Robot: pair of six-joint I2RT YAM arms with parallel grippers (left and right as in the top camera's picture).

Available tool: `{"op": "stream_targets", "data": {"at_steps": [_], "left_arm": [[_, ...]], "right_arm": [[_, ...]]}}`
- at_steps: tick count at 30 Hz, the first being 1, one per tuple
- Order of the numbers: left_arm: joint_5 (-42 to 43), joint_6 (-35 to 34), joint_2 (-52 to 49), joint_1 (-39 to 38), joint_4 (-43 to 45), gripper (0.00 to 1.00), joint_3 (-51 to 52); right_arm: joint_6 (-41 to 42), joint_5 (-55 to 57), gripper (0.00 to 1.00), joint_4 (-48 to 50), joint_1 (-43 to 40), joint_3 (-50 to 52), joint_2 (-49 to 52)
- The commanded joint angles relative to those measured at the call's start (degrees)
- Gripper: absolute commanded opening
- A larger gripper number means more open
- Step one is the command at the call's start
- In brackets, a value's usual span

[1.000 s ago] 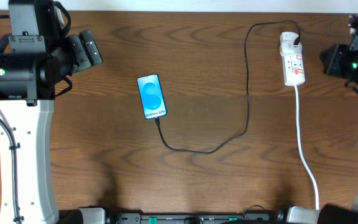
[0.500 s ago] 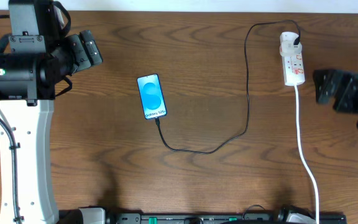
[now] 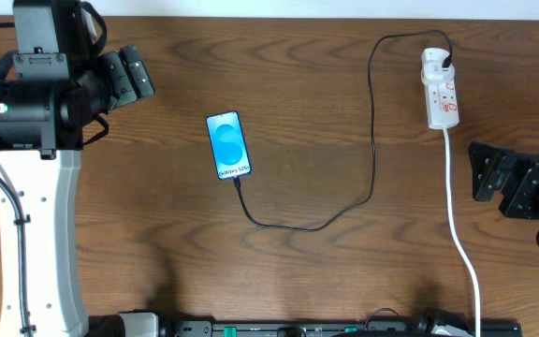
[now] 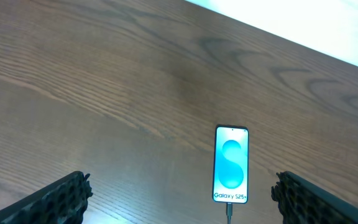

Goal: Plug charger to phone and switch on socket

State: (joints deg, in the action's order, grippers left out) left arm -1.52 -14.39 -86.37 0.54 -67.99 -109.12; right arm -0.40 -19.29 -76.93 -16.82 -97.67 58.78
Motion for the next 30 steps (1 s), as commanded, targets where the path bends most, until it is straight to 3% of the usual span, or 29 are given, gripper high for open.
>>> {"op": "stream_targets", "data": {"at_steps": [1, 8, 12, 19, 30], "left_arm": [[-0.5, 0.1, 0.3, 0.1, -0.2, 0.97, -0.9], [-0.5, 0.1, 0.3, 0.1, -0.2, 0.97, -0.9], [-0.5, 0.1, 0.3, 0.1, -0.2, 0.97, -0.9], [-0.5, 0.1, 0.3, 0.1, -0.2, 0.97, -0.9], [-0.5, 0.1, 0.3, 0.1, -0.2, 0.97, -0.9]], "right_arm": [[-0.2, 0.8, 0.99, 0.0, -0.2, -0.1, -0.7], [-2.0, 3.6, 0.99, 1.5, 0.0, 0.7, -2.3], [-2.0, 7.0, 0.99, 7.5, 1.9, 4.6, -6.3], [-1.8, 13.7, 0.99, 24.8, 6.9, 20.9, -16.4], [2.7, 13.8, 0.99, 50.9, 12.2, 50.2, -31.6]]}}
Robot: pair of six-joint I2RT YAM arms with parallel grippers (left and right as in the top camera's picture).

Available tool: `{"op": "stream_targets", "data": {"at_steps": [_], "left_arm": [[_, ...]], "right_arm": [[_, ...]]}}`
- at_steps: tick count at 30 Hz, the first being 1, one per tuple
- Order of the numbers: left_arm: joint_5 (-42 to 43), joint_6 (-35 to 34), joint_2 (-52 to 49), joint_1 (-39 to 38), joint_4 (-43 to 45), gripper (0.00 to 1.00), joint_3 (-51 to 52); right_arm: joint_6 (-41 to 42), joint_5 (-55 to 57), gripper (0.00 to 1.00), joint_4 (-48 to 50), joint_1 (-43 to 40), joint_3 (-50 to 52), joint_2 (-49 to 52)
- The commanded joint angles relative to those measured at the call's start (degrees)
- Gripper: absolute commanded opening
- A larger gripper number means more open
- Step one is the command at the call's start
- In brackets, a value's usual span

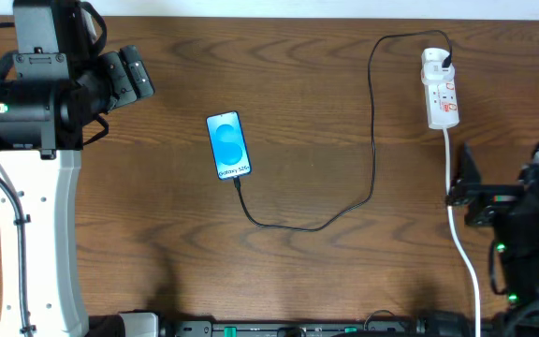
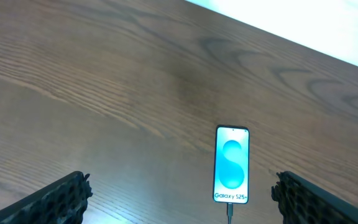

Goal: Plug charger to phone and switch on socket

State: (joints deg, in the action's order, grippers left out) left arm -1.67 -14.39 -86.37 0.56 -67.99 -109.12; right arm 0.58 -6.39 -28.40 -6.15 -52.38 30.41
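The phone (image 1: pixel 228 145) lies flat mid-table with its blue screen lit; it shows too in the left wrist view (image 2: pixel 232 164). A black charger cable (image 1: pixel 363 187) runs from the phone's near end (image 2: pixel 229 210) in a loop up to the plug in the white power strip (image 1: pixel 440 89) at the back right. My left gripper (image 2: pixel 182 199) hangs high at the back left, open, nothing between its fingers (image 2: pixel 61 198). My right gripper (image 1: pixel 461 183) sits at the right edge, below the strip; its jaws are not clear from above.
The strip's white lead (image 1: pixel 464 248) runs down the right side toward the front edge, passing just beside my right arm (image 1: pixel 527 234). The left arm's white base column (image 1: pixel 36 234) fills the left side. The table is dark wood.
My right arm has moved nearer the front edge and a little left, now beside the white lead. The left arm, phone, cable and strip have not moved.
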Motion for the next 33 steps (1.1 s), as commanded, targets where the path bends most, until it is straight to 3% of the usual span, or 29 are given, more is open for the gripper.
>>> {"op": "stream_targets", "data": {"at_steps": [1, 12, 18, 33], "left_arm": [[-0.3, 0.1, 0.3, 0.1, -0.2, 0.97, -0.9], [-0.3, 0.1, 0.3, 0.1, -0.2, 0.97, -0.9], [-0.3, 0.1, 0.3, 0.1, -0.2, 0.97, -0.9], [-0.3, 0.1, 0.3, 0.1, -0.2, 0.97, -0.9]], "right_arm": [[1.4, 0.9, 0.99, 3.7, 1.9, 7.0, -4.5], [-6.1, 0.7, 0.99, 14.3, 4.9, 29.7, -20.5], [-6.0, -0.4, 0.99, 23.3, 5.9, 42.5, -27.8], [-10.8, 1.9, 0.99, 24.3, 9.0, 52.1, -30.1]]}}
